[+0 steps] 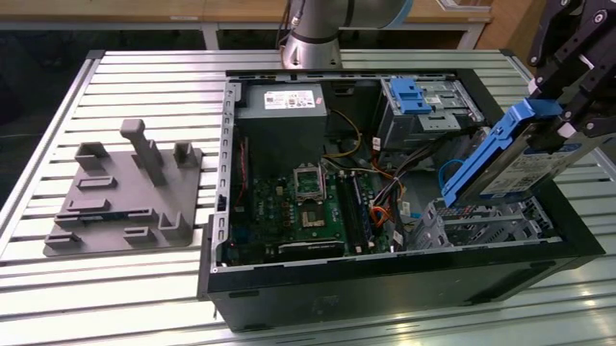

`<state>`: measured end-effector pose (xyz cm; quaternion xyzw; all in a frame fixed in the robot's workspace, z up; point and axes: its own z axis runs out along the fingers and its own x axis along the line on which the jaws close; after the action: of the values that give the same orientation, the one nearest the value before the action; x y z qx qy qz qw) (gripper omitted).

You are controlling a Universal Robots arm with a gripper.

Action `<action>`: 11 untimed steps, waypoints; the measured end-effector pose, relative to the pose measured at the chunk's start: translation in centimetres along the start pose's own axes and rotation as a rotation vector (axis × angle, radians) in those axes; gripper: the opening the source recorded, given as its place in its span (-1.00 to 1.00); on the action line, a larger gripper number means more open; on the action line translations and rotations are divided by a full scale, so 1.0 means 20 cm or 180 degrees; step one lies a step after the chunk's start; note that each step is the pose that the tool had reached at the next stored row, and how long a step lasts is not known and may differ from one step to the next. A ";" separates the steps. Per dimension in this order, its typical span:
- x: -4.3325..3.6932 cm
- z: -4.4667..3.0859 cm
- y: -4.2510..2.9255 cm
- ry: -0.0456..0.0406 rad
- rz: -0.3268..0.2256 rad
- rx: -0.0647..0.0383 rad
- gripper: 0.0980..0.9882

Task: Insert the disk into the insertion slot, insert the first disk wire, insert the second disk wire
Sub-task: 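Insert the disk into the insertion slot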

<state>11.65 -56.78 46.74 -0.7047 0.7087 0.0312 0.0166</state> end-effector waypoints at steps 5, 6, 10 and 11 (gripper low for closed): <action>0.001 0.013 0.000 0.0000 0.0000 0.0000 -0.41; 0.001 0.016 0.000 0.0000 0.0000 0.0000 -0.41; 0.002 0.023 0.000 0.0000 0.0000 0.0000 -0.41; 0.002 0.025 0.000 0.0000 0.0000 0.0000 -0.41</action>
<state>11.65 -56.78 46.24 -0.7047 0.7087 0.0312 0.0166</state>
